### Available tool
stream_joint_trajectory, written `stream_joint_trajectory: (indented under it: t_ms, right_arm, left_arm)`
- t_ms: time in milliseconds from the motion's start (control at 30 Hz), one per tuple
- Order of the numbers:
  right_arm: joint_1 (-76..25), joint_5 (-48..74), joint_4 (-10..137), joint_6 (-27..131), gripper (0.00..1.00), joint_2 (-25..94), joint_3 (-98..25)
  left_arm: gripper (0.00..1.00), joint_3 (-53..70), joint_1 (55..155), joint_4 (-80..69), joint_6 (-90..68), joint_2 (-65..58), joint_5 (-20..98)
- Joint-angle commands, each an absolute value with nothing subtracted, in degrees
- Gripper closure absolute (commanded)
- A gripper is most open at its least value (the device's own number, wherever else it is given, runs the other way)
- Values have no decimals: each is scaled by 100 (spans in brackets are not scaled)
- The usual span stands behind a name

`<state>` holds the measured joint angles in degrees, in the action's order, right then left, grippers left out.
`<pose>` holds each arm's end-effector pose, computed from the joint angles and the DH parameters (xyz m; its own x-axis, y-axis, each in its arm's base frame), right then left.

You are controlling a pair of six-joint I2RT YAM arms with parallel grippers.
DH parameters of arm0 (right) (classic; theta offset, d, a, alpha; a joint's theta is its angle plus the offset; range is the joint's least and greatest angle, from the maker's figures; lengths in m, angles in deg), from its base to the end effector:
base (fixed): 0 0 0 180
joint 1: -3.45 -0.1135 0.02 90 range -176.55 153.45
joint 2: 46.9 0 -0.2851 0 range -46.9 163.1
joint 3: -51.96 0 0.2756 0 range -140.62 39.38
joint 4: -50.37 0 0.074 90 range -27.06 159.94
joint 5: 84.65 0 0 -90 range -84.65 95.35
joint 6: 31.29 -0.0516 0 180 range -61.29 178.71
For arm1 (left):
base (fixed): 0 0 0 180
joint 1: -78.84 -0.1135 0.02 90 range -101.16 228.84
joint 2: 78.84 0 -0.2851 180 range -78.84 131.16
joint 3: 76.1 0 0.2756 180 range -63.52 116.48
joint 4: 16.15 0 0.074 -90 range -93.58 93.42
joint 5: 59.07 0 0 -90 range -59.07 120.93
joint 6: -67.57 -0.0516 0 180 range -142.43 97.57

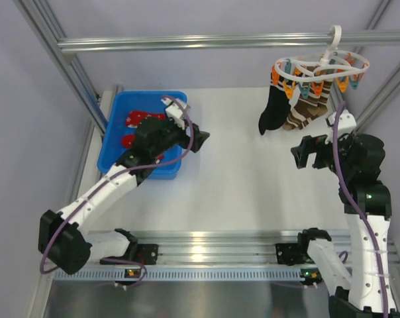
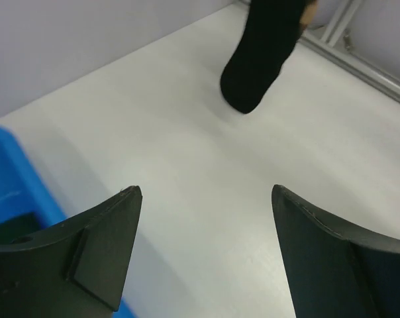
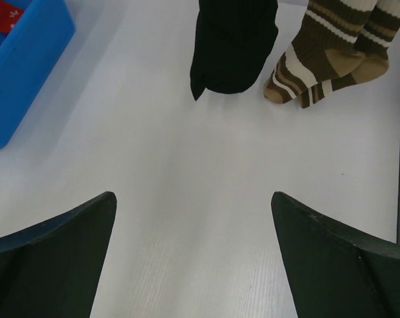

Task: Clip the socks to the hanger
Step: Open the clamp at the hanger.

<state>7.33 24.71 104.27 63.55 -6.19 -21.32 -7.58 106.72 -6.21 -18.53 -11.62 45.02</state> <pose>0.1512 0.0069 0.4032 -0.3410 -0.0567 -0.9384 -0.2740 0.9608 0.0416 0.2662 -0.1550 0.3640 -0.1778 0.0194 -0.9839 0.6557 0.7478 -0.1037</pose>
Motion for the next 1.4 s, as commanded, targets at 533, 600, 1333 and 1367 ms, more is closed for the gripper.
stream_joint_trajectory:
  t_ms: [533, 600, 1333, 1367]
  right_arm:
    - [1109, 2346, 10179, 5572, 0, 258, -4165]
    - [1109, 2311, 10214, 5581, 0, 320, -4305]
    - [1109, 2970, 10179, 5133, 0, 882, -5027]
    - [1109, 2979, 10171, 5115, 0, 883, -5035]
  left_arm:
    - [19, 2111, 12182, -6015, -21, 2775, 4068]
    - [19, 2278, 12208, -6623, 156, 3153, 4173]
    - [26, 4211, 12349, -7741, -177, 5105, 3937]
    - [29, 4264, 12349, -7697, -177, 5149, 3937]
